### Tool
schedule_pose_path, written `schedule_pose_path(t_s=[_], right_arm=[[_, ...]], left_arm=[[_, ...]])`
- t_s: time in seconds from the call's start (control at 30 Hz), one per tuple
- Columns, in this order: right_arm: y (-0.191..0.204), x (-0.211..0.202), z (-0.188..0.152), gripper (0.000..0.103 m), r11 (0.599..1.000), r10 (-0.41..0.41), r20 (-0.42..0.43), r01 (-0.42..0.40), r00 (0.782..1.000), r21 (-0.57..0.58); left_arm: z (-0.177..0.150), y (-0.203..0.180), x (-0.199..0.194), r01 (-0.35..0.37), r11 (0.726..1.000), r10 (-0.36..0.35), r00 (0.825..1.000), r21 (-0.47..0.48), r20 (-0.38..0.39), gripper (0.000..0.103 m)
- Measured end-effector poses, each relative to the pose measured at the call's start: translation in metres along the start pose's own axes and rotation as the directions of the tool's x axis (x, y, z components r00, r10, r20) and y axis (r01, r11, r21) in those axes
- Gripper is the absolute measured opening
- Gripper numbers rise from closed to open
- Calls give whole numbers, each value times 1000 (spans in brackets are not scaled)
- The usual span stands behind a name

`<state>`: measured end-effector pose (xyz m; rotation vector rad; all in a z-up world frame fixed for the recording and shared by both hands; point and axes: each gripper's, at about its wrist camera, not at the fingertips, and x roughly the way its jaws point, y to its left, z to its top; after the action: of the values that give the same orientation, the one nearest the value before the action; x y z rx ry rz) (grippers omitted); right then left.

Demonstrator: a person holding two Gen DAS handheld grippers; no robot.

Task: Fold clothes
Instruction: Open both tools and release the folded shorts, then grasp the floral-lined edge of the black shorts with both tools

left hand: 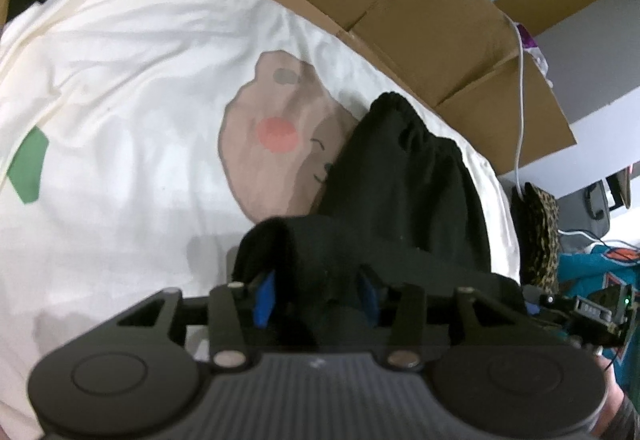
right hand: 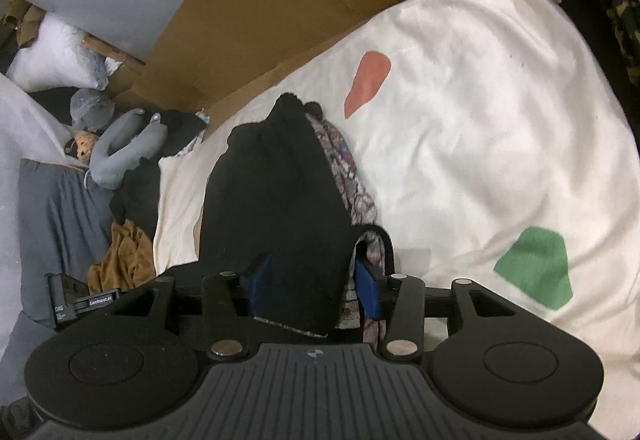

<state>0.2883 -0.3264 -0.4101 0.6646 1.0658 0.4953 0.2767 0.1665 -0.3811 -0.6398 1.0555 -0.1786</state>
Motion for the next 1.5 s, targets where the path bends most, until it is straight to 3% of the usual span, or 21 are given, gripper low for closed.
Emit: schedule_pose_path(t_s=[0.23,0.4,0.83,1.33,1.5], right_arm=[[-3,17,-2,57,999,43,-46,-42,998,33],[3,19,12,58,997,74,-28,-74,997,25],[-4,23,42,58,999,11,58,-13,998,43],[-4,19,40,56,990,-123,108,130,987,-59],[1,31,41,47,985,-134,85,142,987,-96]], left_arm=[[7,-5,5,29,999,-30,999,16,23,47],[20,-9,7,61,998,-61,997,22,37,47],[51,2,14,25,999,-22,994,-32,107,47],[45,7,7,-71,997,65,989,41,136,47],[38,7,10,-76,994,65,990,84,127,46]])
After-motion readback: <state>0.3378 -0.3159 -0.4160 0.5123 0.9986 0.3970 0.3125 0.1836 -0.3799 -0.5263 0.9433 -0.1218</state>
